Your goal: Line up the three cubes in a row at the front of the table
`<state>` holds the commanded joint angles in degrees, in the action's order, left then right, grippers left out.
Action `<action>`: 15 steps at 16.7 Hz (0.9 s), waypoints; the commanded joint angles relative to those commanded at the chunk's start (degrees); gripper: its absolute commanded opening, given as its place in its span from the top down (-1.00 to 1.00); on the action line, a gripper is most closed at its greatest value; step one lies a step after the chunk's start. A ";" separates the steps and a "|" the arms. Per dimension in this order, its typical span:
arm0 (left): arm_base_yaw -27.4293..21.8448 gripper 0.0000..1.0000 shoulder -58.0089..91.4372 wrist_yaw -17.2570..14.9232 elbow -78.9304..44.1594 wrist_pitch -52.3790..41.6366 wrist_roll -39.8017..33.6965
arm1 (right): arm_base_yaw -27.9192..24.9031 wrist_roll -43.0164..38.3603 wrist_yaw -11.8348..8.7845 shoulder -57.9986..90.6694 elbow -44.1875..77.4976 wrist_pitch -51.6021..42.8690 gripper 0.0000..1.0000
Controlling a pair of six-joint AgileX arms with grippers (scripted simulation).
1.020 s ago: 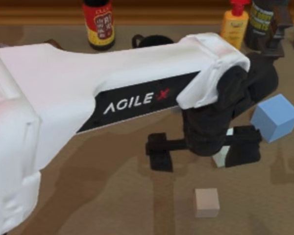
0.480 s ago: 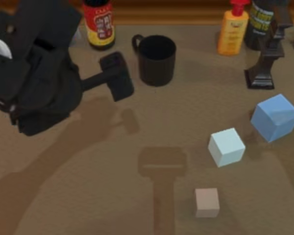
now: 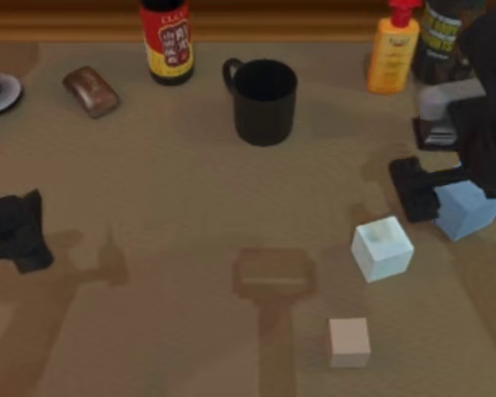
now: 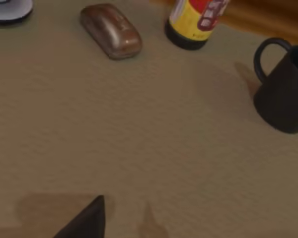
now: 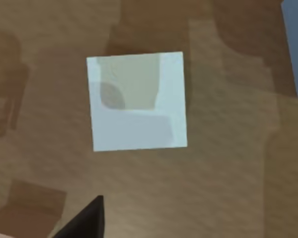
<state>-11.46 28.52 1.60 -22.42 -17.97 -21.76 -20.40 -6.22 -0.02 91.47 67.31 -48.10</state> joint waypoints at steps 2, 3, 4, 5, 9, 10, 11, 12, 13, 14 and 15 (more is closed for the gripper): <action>4.14 -1.00 -8.74 -0.37 7.52 5.39 6.35 | -1.90 -0.59 0.04 8.47 6.64 -4.45 -1.00; 5.95 -1.00 -12.71 -0.58 10.78 7.87 9.32 | -2.73 -0.85 0.08 12.27 9.61 -6.35 -1.00; 7.58 -1.00 -16.39 -0.78 13.66 10.17 12.09 | -3.48 -1.09 0.11 15.72 12.33 -8.04 -1.00; 9.00 -1.00 -19.73 -0.99 16.14 12.24 14.61 | -4.16 -1.30 0.13 18.72 14.76 -9.51 -1.00; 12.33 -1.00 -27.94 -1.55 22.04 17.51 21.18 | -5.89 -1.85 0.13 25.48 20.93 -12.97 -1.00; 12.59 -1.00 -28.49 -1.60 22.40 17.95 21.73 | -6.04 -1.89 0.13 25.92 21.41 -13.23 -1.00; 12.60 -1.00 -28.52 -1.60 22.42 17.97 21.76 | -6.04 -1.89 0.13 25.93 21.43 -13.23 -1.00; 12.60 -1.00 -28.52 -1.60 22.42 17.97 21.76 | -6.04 -1.89 0.13 25.93 21.43 -13.23 -1.00; 12.60 -1.00 -28.52 -1.60 22.42 17.97 21.76 | -6.04 -1.89 0.13 25.93 21.43 -13.23 -1.00; 12.60 -1.00 -28.52 -1.60 22.42 17.97 21.76 | -6.04 -1.89 0.13 25.93 21.43 -13.23 -1.00; 12.60 -1.00 -28.52 -1.60 22.42 17.97 21.76 | -5.84 -1.88 0.12 26.13 21.55 -13.27 -1.00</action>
<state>1.15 0.00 0.00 0.00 0.00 0.00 -26.23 -8.10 0.09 117.60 88.86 -61.37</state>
